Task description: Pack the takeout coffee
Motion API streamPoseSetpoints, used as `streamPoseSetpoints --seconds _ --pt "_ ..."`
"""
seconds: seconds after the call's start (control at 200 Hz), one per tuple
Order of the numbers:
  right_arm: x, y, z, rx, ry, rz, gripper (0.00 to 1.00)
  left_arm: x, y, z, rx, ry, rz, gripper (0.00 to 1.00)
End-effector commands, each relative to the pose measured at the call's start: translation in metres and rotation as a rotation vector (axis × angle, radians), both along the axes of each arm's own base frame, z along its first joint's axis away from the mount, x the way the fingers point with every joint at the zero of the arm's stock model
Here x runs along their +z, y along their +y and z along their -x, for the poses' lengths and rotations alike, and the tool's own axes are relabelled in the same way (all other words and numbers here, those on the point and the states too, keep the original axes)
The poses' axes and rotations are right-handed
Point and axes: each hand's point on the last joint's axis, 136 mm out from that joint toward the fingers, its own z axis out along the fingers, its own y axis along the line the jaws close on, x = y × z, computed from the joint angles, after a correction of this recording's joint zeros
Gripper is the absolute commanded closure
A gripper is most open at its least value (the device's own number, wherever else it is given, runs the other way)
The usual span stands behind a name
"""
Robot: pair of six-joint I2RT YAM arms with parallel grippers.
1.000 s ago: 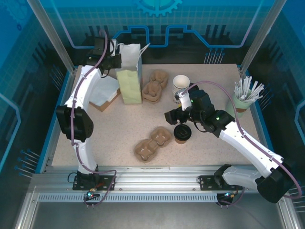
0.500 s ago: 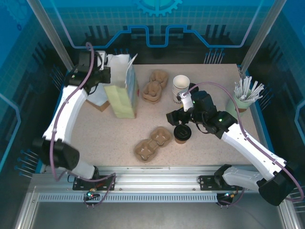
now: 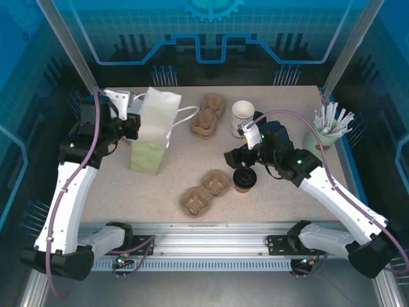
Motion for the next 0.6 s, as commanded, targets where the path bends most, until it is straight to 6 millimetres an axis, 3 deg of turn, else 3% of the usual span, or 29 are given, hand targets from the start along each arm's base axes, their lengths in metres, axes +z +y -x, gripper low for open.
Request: streamPoseSetpoints --seconds 0.0,0.23,0.595 --pt "0.011 -0.003 0.008 0.024 -0.042 0.008 0.12 -0.01 -0.024 0.007 -0.162 0.029 0.031 1.0" --pt "0.012 -0.017 0.014 -0.009 -0.067 0.021 0.12 -0.015 -0.039 0.003 -0.264 0.058 0.041 1.0" --pt "0.017 -0.029 0.02 -0.042 -0.086 0.02 0.12 -0.038 -0.073 -0.027 -0.408 0.117 0.176 1.0"
